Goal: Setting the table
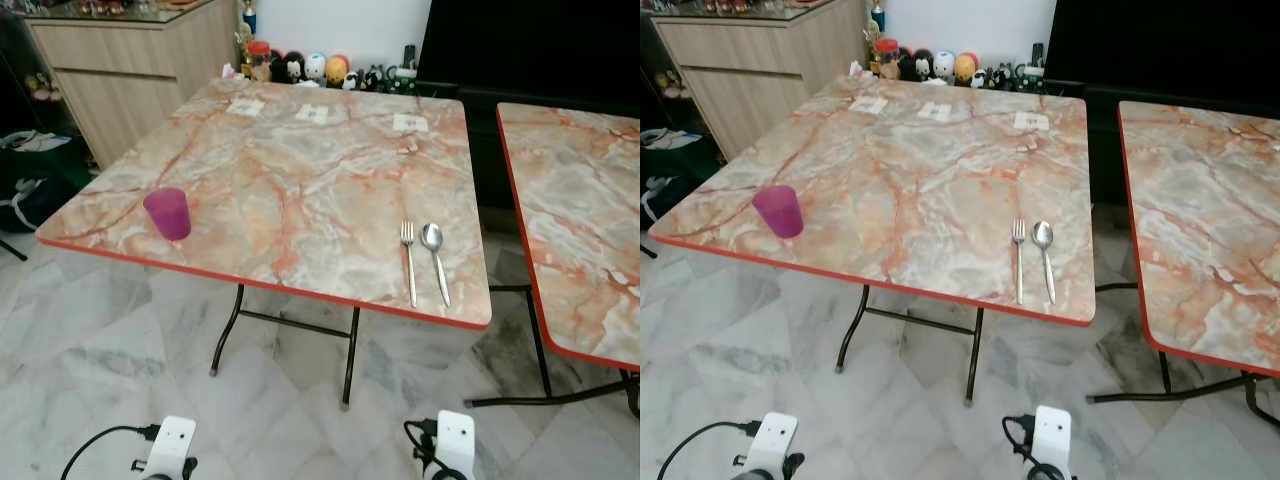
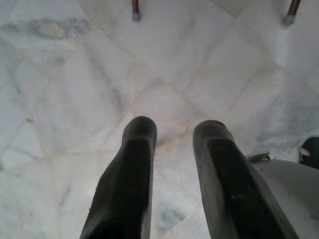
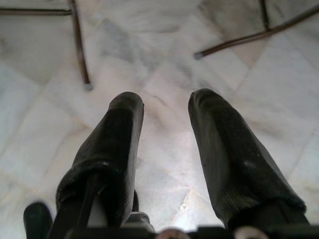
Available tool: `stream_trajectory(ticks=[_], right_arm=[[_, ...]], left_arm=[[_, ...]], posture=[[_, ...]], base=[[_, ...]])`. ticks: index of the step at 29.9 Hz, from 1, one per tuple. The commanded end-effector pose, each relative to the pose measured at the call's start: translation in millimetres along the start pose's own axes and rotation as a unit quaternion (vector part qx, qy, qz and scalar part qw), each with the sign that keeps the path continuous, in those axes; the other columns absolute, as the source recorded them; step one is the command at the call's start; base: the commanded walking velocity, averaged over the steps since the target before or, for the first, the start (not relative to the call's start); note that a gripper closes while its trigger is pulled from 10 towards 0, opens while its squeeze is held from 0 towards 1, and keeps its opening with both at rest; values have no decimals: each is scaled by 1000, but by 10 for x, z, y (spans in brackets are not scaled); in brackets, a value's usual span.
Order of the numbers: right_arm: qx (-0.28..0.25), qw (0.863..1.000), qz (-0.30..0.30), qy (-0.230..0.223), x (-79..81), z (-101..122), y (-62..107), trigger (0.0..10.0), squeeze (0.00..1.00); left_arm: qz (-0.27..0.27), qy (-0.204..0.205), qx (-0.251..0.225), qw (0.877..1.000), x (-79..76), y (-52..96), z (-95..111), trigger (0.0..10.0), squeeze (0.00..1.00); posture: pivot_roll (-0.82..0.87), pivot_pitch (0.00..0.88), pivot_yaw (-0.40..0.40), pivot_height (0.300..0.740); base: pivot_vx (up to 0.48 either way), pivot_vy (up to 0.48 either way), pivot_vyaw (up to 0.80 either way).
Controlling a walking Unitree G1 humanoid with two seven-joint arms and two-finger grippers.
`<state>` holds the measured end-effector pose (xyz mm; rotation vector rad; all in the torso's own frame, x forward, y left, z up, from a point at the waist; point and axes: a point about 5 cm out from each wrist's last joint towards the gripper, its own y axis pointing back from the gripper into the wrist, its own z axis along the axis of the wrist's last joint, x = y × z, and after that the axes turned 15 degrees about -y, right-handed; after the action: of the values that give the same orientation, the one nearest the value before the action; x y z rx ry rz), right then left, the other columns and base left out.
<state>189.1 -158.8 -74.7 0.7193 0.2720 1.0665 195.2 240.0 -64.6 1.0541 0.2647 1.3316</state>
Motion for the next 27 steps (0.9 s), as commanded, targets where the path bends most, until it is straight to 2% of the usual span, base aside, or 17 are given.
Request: stream_trajectory(ticks=[1, 3, 4, 7, 11, 12, 13, 15, 19, 20, 23, 24, 27], right_arm=[[-76, 996, -30, -23, -239, 411, -134, 10000, 0], [-127, 991, -29, -42, -287, 612, -154, 10000, 0], [-127, 991, -29, -42, -287, 612, -154, 10000, 0], [-172, 983, -17, -56, -246, 668, -98, 10000, 0], [-183, 981, -16, -67, -283, 637, -50, 10000, 0], [-199, 978, 15, -52, -298, 615, 17, 10000, 0], [-199, 978, 15, -52, -298, 615, 17, 10000, 0], [-235, 970, 52, -21, -261, 674, 112, 10000, 0], [-274, 959, 70, -2, -240, 793, 203, 10000, 0], [-298, 951, 82, 4, -205, 895, 239, 10000, 0], [-319, 940, 122, 5, -75, 1058, 272, 10000, 0], [-333, 930, 157, 19, 32, 1184, 306, 10000, 0], [-340, 922, 185, 4, 150, 1357, 323, 10000, 0]], left_arm=[[-1, 2, 5, 1000, -24, 6, -29, 10000, 0], [-2, 0, 4, 1000, -37, 8, -34, 10000, 0], [-2, 0, 4, 1000, -37, 8, -34, 10000, 0], [-2, -2, 5, 1000, -40, 15, -53, 10000, 0], [-2, -2, 7, 1000, -45, 22, -76, 10000, 0], [-3, -2, 8, 1000, -55, 29, -96, 10000, 0], [-3, -2, 8, 1000, -55, 29, -96, 10000, 0], [-4, -2, 9, 1000, -61, 33, -109, 10000, 0], [-4, -2, 10, 1000, -63, 35, -115, 10000, 0], [-4, 0, 9, 1000, -61, 35, -115, 10000, 0], [-6, -1, 9, 1000, -66, 36, -116, 10000, 0], [-7, -3, 9, 1000, -67, 35, -114, 10000, 0], [-2, 1, 7, 1000, -42, 30, -99, 10000, 0]], posture=[[102, 0, -63, 740], [108, 0, -75, 740], [108, 0, -75, 740], [101, 0, -80, 740], [97, 0, -83, 740], [96, 0, -83, 740], [96, 0, -83, 740], [90, 0, -83, 740], [82, 0, -82, 740], [78, 0, -79, 740], [66, 0, -71, 740], [66, 0, -71, 740], [66, 0, -72, 740]], base=[[0, 0, 0], [0, 0, 0], [0, 0, 0], [0, 0, 0], [0, 0, 0], [0, 0, 0], [0, 0, 0], [0, 0, 0], [0, 0, 0], [0, 0, 0], [0, 0, 0], [0, 0, 0], [0, 0, 0]])
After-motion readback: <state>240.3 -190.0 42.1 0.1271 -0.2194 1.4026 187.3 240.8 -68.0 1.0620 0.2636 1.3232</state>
